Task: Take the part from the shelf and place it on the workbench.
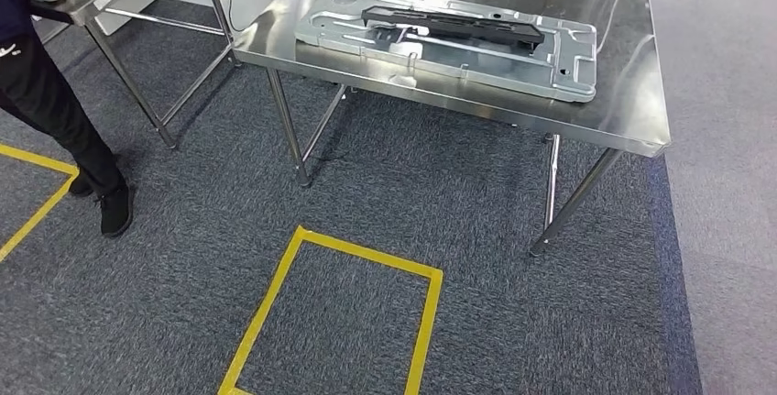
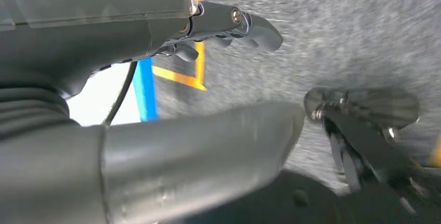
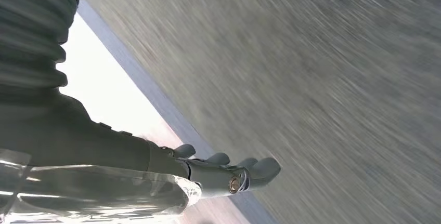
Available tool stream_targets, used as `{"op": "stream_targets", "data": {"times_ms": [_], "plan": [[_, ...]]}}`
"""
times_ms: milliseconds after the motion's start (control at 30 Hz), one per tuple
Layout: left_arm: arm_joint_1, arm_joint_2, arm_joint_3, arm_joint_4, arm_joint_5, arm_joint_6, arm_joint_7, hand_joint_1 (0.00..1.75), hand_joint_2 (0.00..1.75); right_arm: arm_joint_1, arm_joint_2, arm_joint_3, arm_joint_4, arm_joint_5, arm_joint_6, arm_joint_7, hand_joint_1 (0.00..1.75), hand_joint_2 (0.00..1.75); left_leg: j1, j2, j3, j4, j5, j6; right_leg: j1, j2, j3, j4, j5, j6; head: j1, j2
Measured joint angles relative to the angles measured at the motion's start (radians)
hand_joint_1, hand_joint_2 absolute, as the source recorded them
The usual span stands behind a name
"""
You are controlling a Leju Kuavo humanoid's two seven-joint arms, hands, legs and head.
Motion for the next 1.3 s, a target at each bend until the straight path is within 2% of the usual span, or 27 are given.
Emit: {"op": "stream_targets", "data": {"times_ms": [67, 100, 233, 300, 400, 600, 700, 733, 767, 800, 833, 900, 933, 967, 1000, 1033, 1067, 1100, 1133, 1167, 1233, 1267, 1300], "plan": [[-0.001, -0.001, -0.003, 0.000, -0.011, 0.010, 0.010, 0.00, 0.44, -0.009, 0.010, -0.015, 0.034, -0.014, 0.031, 0.032, 0.00, 0.44, -0.006, 0.000, 0.005, -0.011, 0.002, 0.014, 0.000, 0.004, -0.009, 0.010, 0.004, 0.008, 0.004, 0.000], [-0.001, -0.001, -0.004, 0.000, -0.012, 0.017, 0.005, 0.00, 0.00, -0.012, 0.016, -0.022, 0.048, -0.028, 0.054, 0.051, 0.00, 0.00, -0.009, 0.003, 0.003, -0.011, 0.005, 0.018, -0.002, 0.007, -0.010, 0.010, 0.009, 0.011, 0.004, 0.000], [-0.002, 0.000, -0.004, 0.000, -0.016, 0.038, -0.050, 0.00, 0.00, -0.020, 0.051, -0.090, 0.079, -0.160, 0.252, 0.177, 0.00, 0.00, -0.015, 0.007, -0.002, -0.010, 0.016, 0.023, -0.007, 0.012, -0.015, 0.005, 0.023, 0.018, 0.004, 0.000], [-0.004, 0.000, -0.004, 0.000, -0.019, 0.037, -0.058, 0.00, 0.00, -0.022, 0.073, -0.136, 0.087, -0.196, 0.299, 0.222, 0.00, 0.00, -0.016, 0.009, -0.003, -0.010, 0.018, 0.025, -0.009, 0.013, -0.015, 0.005, 0.025, 0.020, 0.004, 0.000], [-0.006, 0.000, -0.004, 0.000, -0.020, 0.035, -0.062, 0.00, 0.00, -0.026, 0.097, -0.179, 0.095, -0.207, 0.313, 0.247, 0.00, 0.00, -0.018, 0.010, -0.003, -0.010, 0.019, 0.026, -0.011, 0.013, -0.016, 0.005, 0.028, 0.022, 0.004, 0.000], [-0.006, 0.000, -0.004, 0.000, -0.020, 0.035, -0.065, 0.00, 0.00, -0.032, 0.111, -0.207, 0.105, -0.210, 0.316, 0.252, 0.00, 0.00, -0.019, 0.010, -0.003, -0.007, 0.019, 0.027, -0.012, 0.013, -0.016, 0.003, 0.030, 0.024, 0.004, 0.000], [-0.007, 0.001, -0.004, 0.000, -0.018, 0.035, -0.074, 0.00, 0.00, -0.033, 0.120, -0.216, 0.107, -0.210, 0.321, 0.243, 0.00, 0.00, -0.023, 0.009, -0.008, -0.003, 0.025, 0.038, -0.018, 0.013, -0.017, -0.005, 0.039, 0.033, 0.003, 0.000], [-0.008, 0.001, -0.004, 0.000, -0.018, 0.035, -0.075, 0.00, 0.00, -0.034, 0.123, -0.217, 0.108, -0.209, 0.323, 0.235, 0.00, 0.00, -0.019, 0.009, -0.008, -0.012, 0.033, 0.043, -0.017, 0.012, -0.017, -0.005, 0.040, 0.037, 0.003, 0.000], [-0.009, 0.000, -0.004, 0.000, -0.018, 0.035, -0.076, 0.00, 0.00, -0.034, 0.124, -0.218, 0.108, -0.208, 0.324, 0.225, 0.00, 0.00, -0.015, 0.009, -0.007, -0.024, 0.043, 0.048, -0.017, 0.011, -0.020, 0.000, 0.032, 0.040, 0.003, 0.000], [-0.009, -0.001, -0.003, 0.000, -0.019, 0.035, -0.076, 0.00, 0.00, -0.034, 0.126, -0.218, 0.108, -0.206, 0.326, 0.216, 0.00, 0.00, -0.011, 0.008, -0.007, -0.036, 0.054, 0.052, -0.016, 0.011, -0.030, 0.021, 0.012, 0.042, 0.004, 0.000], [-0.009, -0.001, -0.003, 0.000, -0.019, 0.035, -0.076, 0.00, 0.00, -0.034, 0.127, -0.218, 0.108, -0.203, 0.327, 0.208, 0.00, 0.00, -0.007, 0.007, -0.008, -0.044, 0.063, 0.056, -0.017, 0.012, -0.047, 0.062, -0.020, 0.045, 0.004, 0.000], [-0.006, -0.002, -0.002, 0.000, -0.019, 0.036, -0.075, 0.00, 0.00, -0.035, 0.129, -0.218, 0.108, -0.200, 0.329, 0.200, 0.00, 0.00, -0.007, 0.002, -0.019, -0.045, 0.071, 0.057, -0.023, 0.013, -0.098, 0.187, -0.093, 0.051, 0.004, 0.000], [-0.004, -0.002, -0.001, 0.000, -0.019, 0.036, -0.075, 0.00, 0.00, -0.035, 0.129, -0.218, 0.108, -0.199, 0.329, 0.199, 0.00, 0.00, -0.006, -0.002, -0.024, -0.043, 0.073, 0.055, -0.027, 0.013, -0.115, 0.238, -0.114, 0.055, 0.004, 0.000], [-0.002, -0.002, -0.001, 0.000, -0.019, 0.036, -0.075, 0.00, 0.00, -0.034, 0.130, -0.218, 0.108, -0.199, 0.329, 0.198, 0.00, 0.00, -0.004, -0.009, -0.028, -0.040, 0.074, 0.052, -0.033, 0.013, -0.117, 0.257, -0.115, 0.060, 0.004, 0.000], [-0.002, -0.002, 0.000, 0.000, -0.019, 0.036, -0.075, 0.00, 0.00, -0.034, 0.130, -0.218, 0.108, -0.197, 0.329, 0.197, 0.00, 0.00, -0.001, -0.017, -0.031, -0.036, 0.073, 0.047, -0.039, 0.014, -0.097, 0.234, -0.097, 0.065, 0.004, 0.000], [-0.002, -0.002, 0.000, 0.000, -0.020, 0.036, -0.074, 0.00, 0.00, -0.033, 0.130, -0.218, 0.108, -0.195, 0.329, 0.196, 0.00, 0.00, 0.004, -0.026, -0.034, -0.029, 0.071, 0.040, -0.046, 0.019, -0.061, 0.177, -0.067, 0.072, 0.004, 0.000], [-0.002, -0.002, 0.000, 0.000, -0.020, 0.037, -0.074, 0.00, 0.00, -0.033, 0.131, -0.218, 0.108, -0.192, 0.330, 0.193, 0.00, 0.00, 0.008, -0.035, -0.039, -0.020, 0.067, 0.031, -0.053, 0.037, -0.020, 0.110, -0.048, 0.080, 0.004, 0.000], [-0.004, -0.002, 0.000, 0.000, -0.021, 0.039, -0.073, 0.00, 0.00, -0.032, 0.133, -0.218, 0.109, -0.188, 0.331, 0.191, 0.00, 0.00, 0.010, -0.044, -0.046, -0.006, 0.061, 0.020, -0.055, 0.054, 0.011, 0.055, -0.035, 0.081, 0.005, 0.000], [-0.005, -0.001, 0.001, 0.000, -0.021, 0.041, -0.072, 0.00, 0.00, -0.032, 0.135, -0.218, 0.110, -0.183, 0.333, 0.187, 0.00, 0.00, 0.011, -0.051, -0.054, 0.004, 0.057, 0.010, -0.056, 0.067, 0.028, 0.024, -0.033, 0.078, 0.004, 0.000], [-0.007, -0.001, 0.001, 0.000, -0.023, 0.043, -0.070, 0.00, 0.00, -0.033, 0.137, -0.218, 0.111, -0.178, 0.336, 0.185, 0.00, 0.44, 0.011, -0.058, -0.061, 0.010, 0.055, 0.002, -0.054, 0.073, 0.031, 0.017, -0.041, 0.070, 0.004, 0.000], [-0.007, -0.003, 0.002, 0.000, -0.025, 0.047, -0.066, 0.00, 0.00, -0.037, 0.140, -0.218, 0.113, -0.169, 0.340, 0.183, 0.00, 1.31, 0.014, -0.071, -0.067, 0.011, 0.057, -0.011, -0.048, 0.054, 0.028, 0.022, -0.040, 0.047, 0.002, 0.000], [-0.006, -0.005, 0.002, 0.000, -0.026, 0.048, -0.064, 0.00, 0.00, -0.039, 0.141, -0.218, 0.113, -0.165, 0.341, 0.183, 0.00, 1.75, 0.017, -0.066, -0.071, 0.018, 0.053, -0.015, -0.046, 0.043, 0.028, 0.021, -0.039, 0.037, 0.002, 0.000], [-0.006, -0.006, 0.003, 0.000, -0.026, 0.049, -0.062, 0.00, 0.00, -0.039, 0.142, -0.218, 0.113, -0.161, 0.343, 0.184, 0.00, 1.75, 0.018, -0.053, -0.081, 0.039, 0.039, -0.016, -0.044, 0.032, 0.027, 0.020, -0.037, 0.027, 0.002, 0.000]]}}
